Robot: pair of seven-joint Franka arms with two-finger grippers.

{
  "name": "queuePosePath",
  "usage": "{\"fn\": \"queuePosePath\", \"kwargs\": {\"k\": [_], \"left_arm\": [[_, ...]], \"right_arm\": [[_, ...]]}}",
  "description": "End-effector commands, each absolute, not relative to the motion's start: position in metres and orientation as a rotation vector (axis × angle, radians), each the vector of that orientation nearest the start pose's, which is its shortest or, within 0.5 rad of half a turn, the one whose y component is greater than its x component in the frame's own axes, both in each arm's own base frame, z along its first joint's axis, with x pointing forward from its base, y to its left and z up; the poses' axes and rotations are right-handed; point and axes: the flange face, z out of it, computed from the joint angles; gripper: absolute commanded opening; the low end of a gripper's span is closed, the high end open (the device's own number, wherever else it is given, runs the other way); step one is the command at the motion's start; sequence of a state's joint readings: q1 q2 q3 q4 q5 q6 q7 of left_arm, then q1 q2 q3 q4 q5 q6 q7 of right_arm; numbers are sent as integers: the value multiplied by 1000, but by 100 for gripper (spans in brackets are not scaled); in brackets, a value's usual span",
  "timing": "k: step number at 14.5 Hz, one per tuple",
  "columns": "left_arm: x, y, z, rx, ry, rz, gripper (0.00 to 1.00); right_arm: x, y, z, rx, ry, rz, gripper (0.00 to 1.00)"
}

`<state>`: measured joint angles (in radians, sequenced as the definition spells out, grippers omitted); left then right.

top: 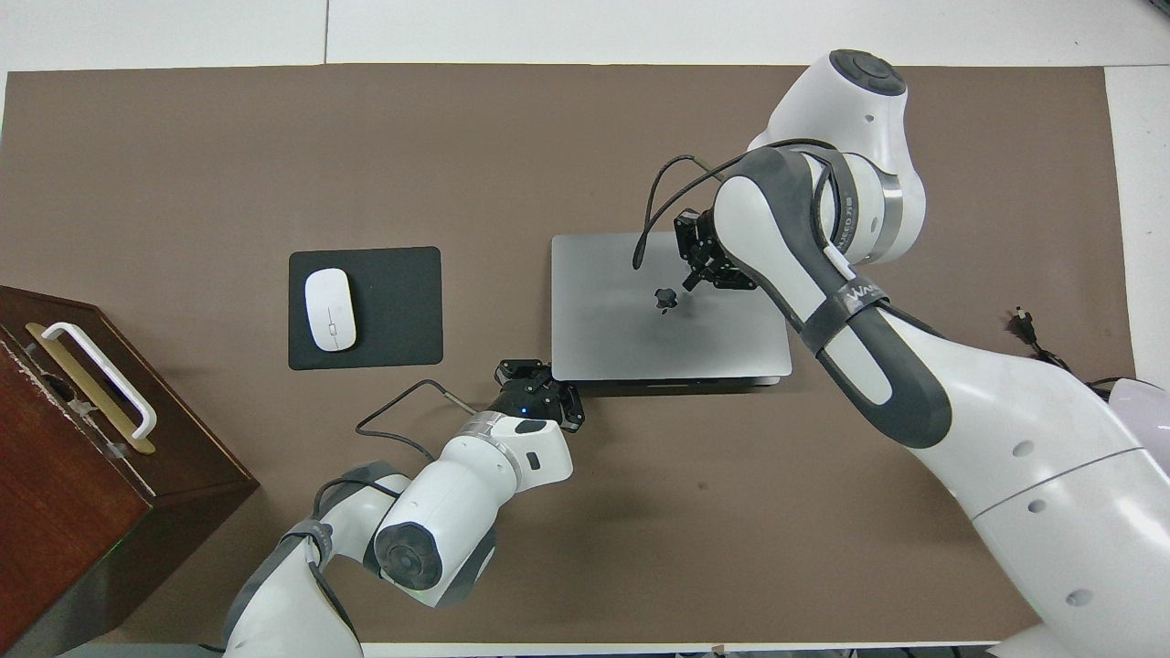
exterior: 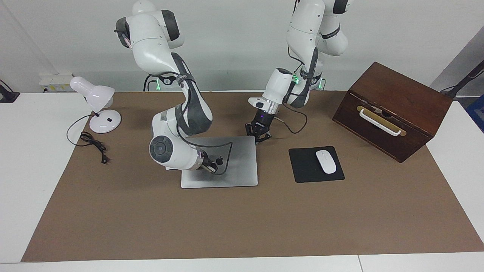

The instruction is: Close laptop with both arms

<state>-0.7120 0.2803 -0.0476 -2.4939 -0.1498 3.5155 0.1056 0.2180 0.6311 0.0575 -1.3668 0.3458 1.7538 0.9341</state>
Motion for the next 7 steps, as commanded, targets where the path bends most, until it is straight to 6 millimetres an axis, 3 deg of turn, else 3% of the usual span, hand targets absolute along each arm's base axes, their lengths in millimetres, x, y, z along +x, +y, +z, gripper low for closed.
{"fn": "queuePosePath", "kwargs": {"k": [1, 4, 7], "left_arm": [[376, -327, 237, -2988, 1092, -1029, 0], [376, -327, 237, -2988, 1092, -1029, 0], [377, -326, 237, -2989, 1087, -1029, 0]], "right_arm": [[663, 183, 410, -2659, 1134, 454, 0], [668, 130, 466, -2642, 1111, 302, 0], [667, 83, 500, -2880, 788, 87, 0]]}}
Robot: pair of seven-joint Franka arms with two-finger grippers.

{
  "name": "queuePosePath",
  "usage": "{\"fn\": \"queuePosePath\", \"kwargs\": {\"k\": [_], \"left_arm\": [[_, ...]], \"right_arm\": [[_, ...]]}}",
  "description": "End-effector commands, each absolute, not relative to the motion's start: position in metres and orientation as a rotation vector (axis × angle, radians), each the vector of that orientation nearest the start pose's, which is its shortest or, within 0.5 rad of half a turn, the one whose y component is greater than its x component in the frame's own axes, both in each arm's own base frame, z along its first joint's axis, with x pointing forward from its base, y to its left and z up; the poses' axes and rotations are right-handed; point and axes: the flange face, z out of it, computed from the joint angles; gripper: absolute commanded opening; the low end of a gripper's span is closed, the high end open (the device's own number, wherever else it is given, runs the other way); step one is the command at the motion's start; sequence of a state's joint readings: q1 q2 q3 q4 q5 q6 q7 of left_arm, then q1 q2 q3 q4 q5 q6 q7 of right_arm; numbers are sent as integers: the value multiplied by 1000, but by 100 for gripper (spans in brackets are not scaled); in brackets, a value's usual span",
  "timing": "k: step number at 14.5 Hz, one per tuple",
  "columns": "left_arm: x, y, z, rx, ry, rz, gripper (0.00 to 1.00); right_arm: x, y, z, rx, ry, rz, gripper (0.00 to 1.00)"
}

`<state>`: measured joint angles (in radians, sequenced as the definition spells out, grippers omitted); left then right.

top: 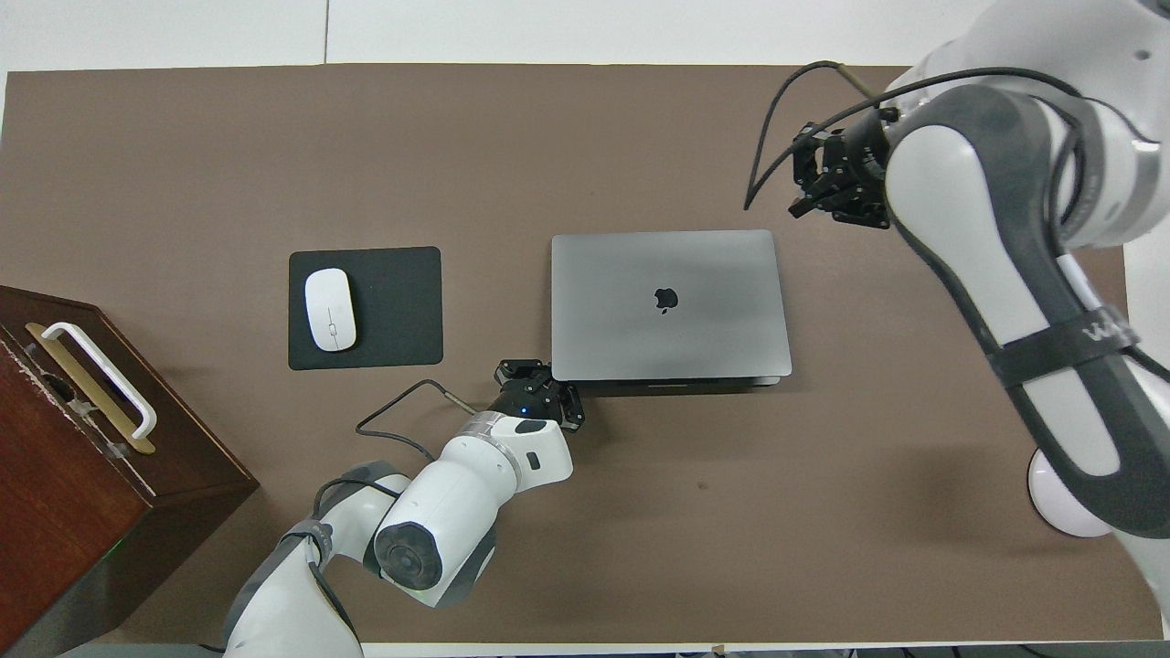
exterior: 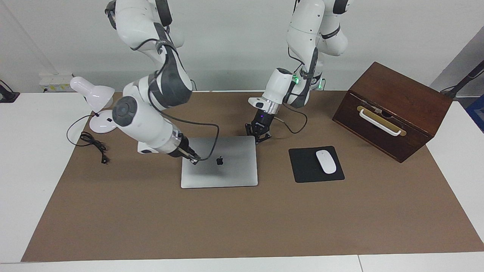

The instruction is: Close laptop with both arms

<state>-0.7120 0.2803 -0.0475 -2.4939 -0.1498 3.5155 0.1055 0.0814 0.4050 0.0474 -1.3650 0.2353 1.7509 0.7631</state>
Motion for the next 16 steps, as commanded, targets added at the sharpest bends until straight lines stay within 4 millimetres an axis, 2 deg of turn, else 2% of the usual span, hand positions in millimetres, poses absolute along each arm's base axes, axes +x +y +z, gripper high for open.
{"fn": "queuePosePath", "kwargs": {"k": [1, 4, 7, 8, 9, 12, 16], "left_arm": [[379, -325, 237, -2991, 1080, -1032, 0], [381, -325, 240, -3007, 1049, -1045, 0], [382, -327, 254, -3055, 963, -1083, 0], [383, -327, 263, -3057, 956, -1102, 0], [387, -323, 269, -3060, 934, -1113, 0], [392, -319, 297, -3086, 922, -1034, 0], [407, -286, 360, -3133, 862, -842, 0]], "right_arm": [[667, 74, 507, -2983, 645, 24, 0], [672, 40, 535, -3195, 267, -131, 0], [674, 0, 543, -3243, 45, -166, 0], [674, -11, 552, -3241, 43, -220, 15], [674, -17, 553, -3238, 56, -242, 34], [662, -24, 563, -3238, 86, -229, 99], [639, -33, 571, -3236, 96, -181, 100]]}}
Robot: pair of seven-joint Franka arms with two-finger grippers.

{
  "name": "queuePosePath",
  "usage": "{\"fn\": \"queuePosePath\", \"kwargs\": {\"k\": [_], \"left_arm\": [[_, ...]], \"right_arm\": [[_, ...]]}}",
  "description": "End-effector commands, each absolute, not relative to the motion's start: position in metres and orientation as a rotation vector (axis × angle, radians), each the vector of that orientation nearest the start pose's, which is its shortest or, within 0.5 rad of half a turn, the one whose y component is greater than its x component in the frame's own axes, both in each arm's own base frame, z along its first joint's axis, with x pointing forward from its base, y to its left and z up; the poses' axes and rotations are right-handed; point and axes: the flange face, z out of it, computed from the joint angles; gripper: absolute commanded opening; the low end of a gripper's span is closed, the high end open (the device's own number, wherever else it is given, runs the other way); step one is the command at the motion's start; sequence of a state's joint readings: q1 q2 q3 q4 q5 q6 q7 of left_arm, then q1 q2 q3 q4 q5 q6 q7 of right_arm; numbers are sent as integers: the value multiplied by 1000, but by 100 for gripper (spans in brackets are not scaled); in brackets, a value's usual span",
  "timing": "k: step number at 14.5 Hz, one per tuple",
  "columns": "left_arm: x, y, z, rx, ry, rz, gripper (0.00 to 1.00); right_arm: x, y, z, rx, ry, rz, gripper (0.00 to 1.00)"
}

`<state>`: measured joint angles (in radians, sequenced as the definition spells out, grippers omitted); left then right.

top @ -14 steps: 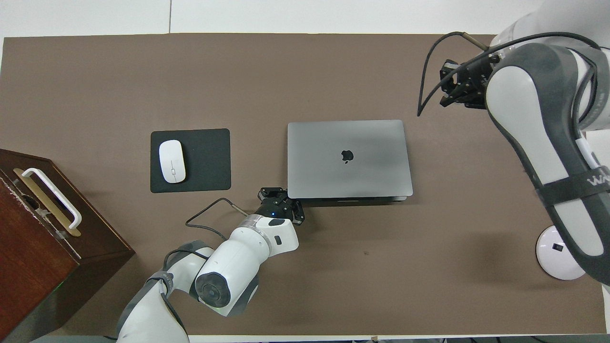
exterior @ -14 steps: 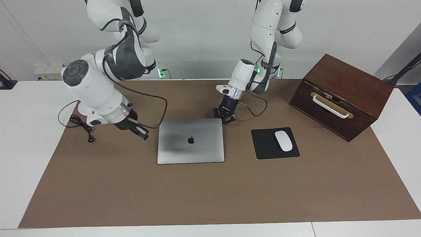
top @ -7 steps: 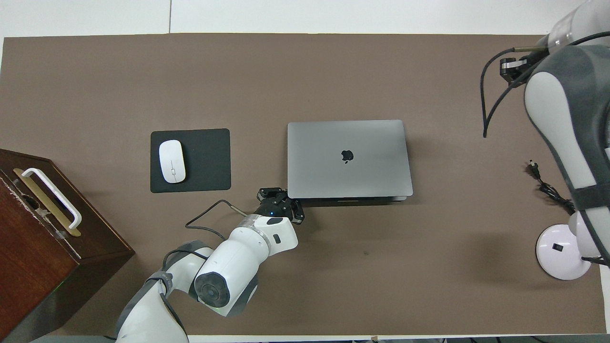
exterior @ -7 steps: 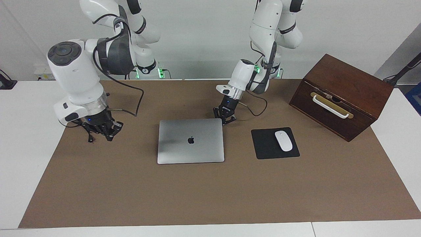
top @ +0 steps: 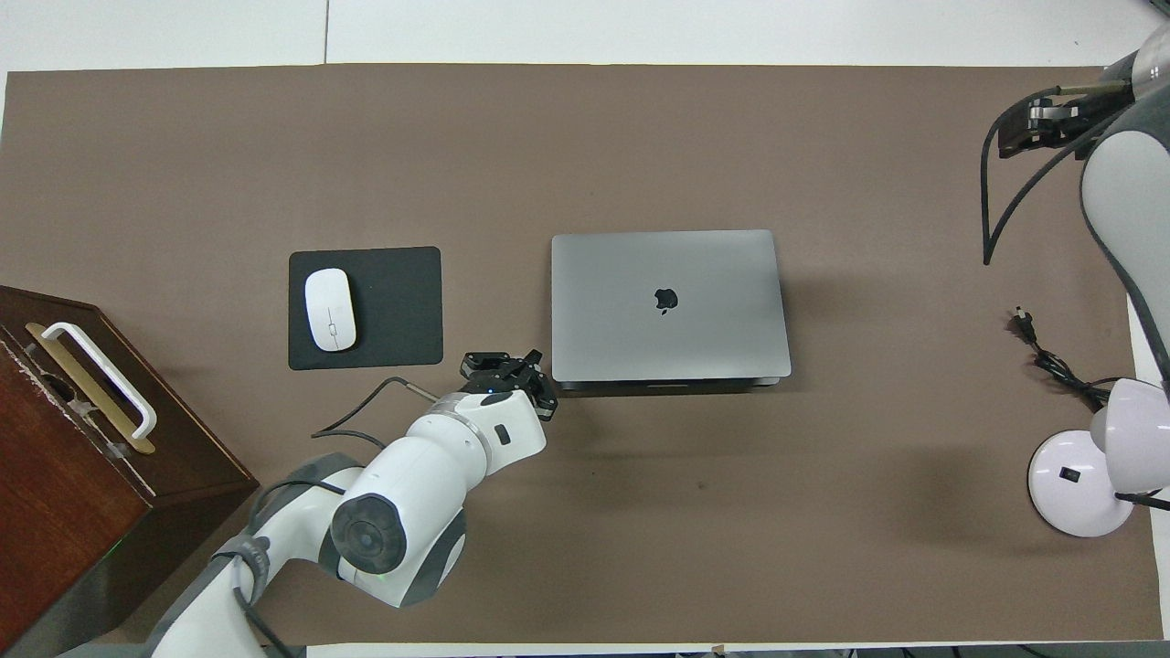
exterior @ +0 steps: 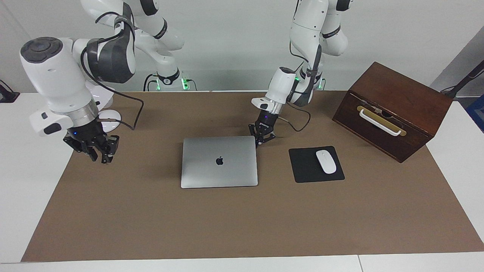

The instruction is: Close laptop with both arms

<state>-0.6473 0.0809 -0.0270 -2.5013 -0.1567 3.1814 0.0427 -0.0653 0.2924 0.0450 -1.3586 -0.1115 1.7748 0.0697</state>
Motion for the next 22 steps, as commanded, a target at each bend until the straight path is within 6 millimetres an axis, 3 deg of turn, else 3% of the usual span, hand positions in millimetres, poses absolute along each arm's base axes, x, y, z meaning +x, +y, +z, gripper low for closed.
{"fn": "queuePosePath", "kwargs": {"k": [1, 3, 5, 7, 9, 11, 12, 13, 14, 17, 22], "left_arm": [[406, -282, 372, -3138, 866, -807, 0], [404, -272, 396, -3163, 843, -725, 0], [406, -252, 427, -3185, 808, -598, 0], [413, -227, 459, -3198, 752, -469, 0], [420, -210, 478, -3180, 729, -362, 0], [431, -186, 499, -3160, 671, -325, 0], [435, -179, 507, -3160, 649, -299, 11], [439, -168, 511, -3165, 612, -279, 60], [443, -157, 513, -3171, 574, -282, 100], [456, -121, 520, -3184, 437, -302, 100], [466, -54, 529, -3200, 208, -236, 100]], "right_arm": [[634, -33, 571, -3237, 91, -188, 100], [631, -44, 569, -3240, 66, -172, 100], [627, -55, 564, -3206, 94, -152, 100], [611, -65, 555, -3105, 169, -144, 100], [593, -63, 549, -3097, 183, -227, 100], [592, -57, 551, -3098, 178, -229, 100], [590, -56, 552, -3098, 180, -231, 100], [588, -54, 557, -3098, 175, -236, 100], [586, -54, 560, -3098, 177, -229, 100], [580, -55, 573, -3111, 169, -253, 100], [574, -62, 577, -3113, 190, -229, 100]]}}
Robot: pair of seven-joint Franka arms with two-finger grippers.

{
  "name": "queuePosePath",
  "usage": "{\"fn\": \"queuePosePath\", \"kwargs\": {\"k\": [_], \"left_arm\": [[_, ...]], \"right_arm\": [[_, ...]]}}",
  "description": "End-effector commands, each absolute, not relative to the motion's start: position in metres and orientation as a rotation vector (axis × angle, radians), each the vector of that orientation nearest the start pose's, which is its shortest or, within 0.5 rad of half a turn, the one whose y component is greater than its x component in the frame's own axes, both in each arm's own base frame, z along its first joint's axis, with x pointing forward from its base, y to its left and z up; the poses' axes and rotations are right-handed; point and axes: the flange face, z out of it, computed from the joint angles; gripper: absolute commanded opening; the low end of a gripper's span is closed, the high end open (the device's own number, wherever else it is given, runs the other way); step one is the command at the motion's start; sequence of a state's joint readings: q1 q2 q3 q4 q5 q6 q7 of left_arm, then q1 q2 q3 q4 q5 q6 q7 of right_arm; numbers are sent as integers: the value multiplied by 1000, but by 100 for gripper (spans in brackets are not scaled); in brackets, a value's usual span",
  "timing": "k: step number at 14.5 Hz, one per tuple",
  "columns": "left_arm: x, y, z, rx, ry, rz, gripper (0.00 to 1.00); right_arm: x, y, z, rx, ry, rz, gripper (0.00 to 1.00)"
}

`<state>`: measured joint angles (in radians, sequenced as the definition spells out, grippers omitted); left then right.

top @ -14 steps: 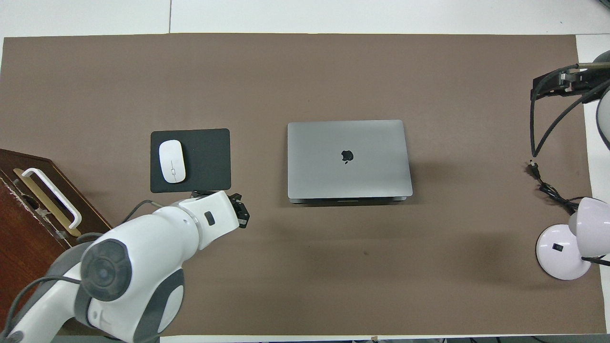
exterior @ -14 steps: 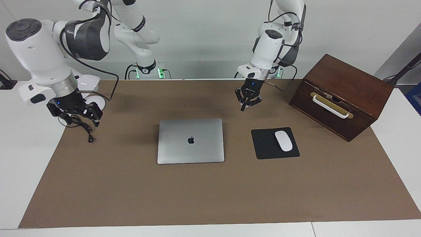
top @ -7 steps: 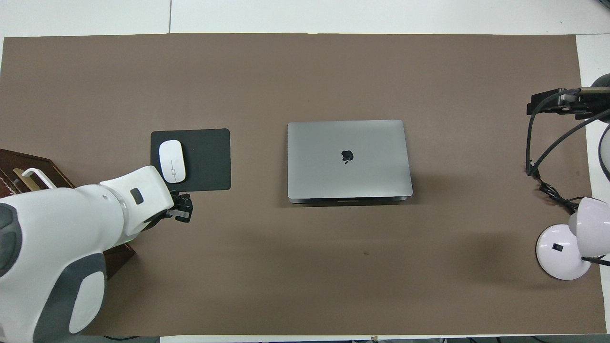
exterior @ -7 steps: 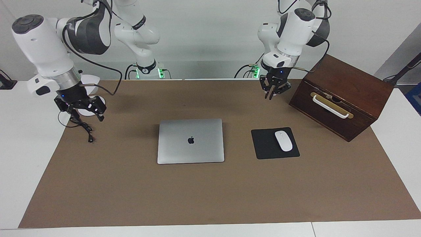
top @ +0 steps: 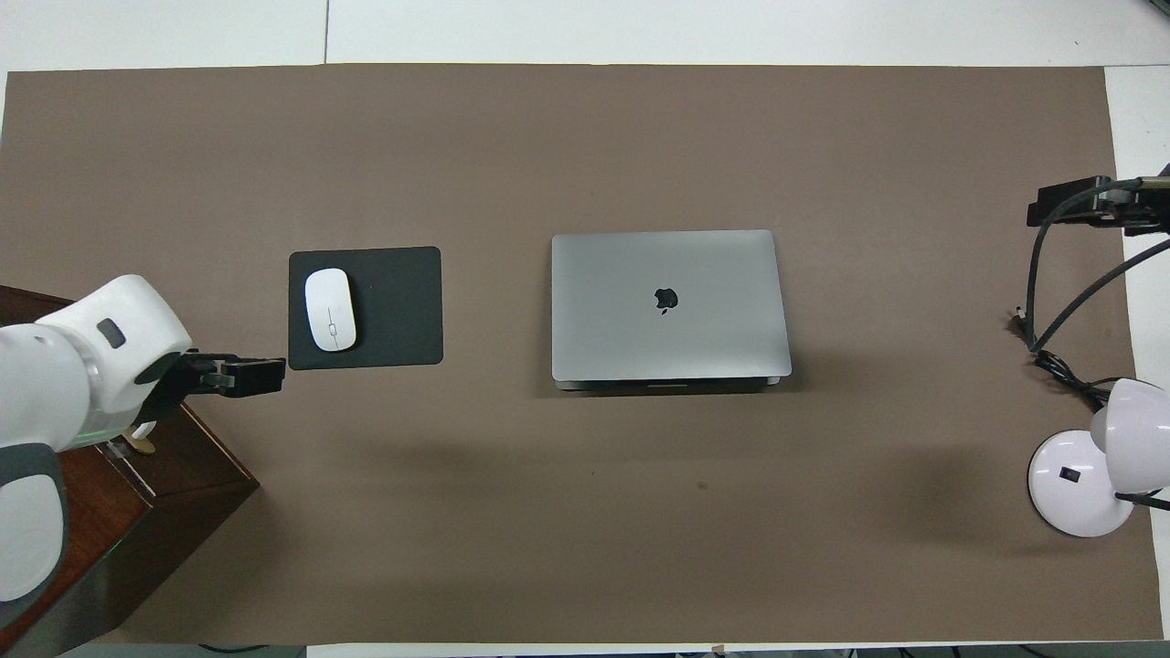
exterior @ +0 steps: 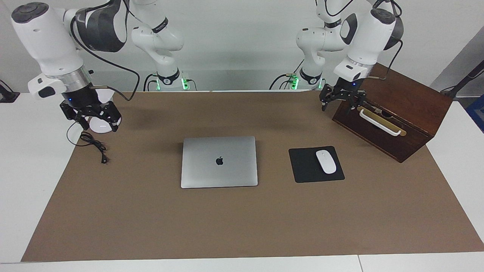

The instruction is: Close laptop with both arms

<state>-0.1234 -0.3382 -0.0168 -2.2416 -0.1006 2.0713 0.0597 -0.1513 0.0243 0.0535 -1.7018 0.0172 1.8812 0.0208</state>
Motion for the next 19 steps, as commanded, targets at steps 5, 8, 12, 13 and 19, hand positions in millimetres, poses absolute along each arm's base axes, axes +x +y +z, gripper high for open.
{"fn": "queuePosePath", "kwargs": {"k": [5, 8, 12, 13, 19], "left_arm": [[476, -10, 541, -3195, 51, -290, 100], [488, 12, 556, -3188, -26, -326, 100], [507, 22, 583, -3194, -47, -299, 100], [514, 25, 594, -3198, -49, -275, 100], [540, 29, 639, -3197, -34, -143, 100]], "right_arm": [[575, -62, 580, -3114, 192, -229, 100], [574, -62, 581, -3114, 191, -231, 100], [573, -62, 588, -3116, 193, -251, 100], [573, -62, 589, -3116, 195, -253, 100], [573, -61, 589, -3116, 193, -253, 100]]}}
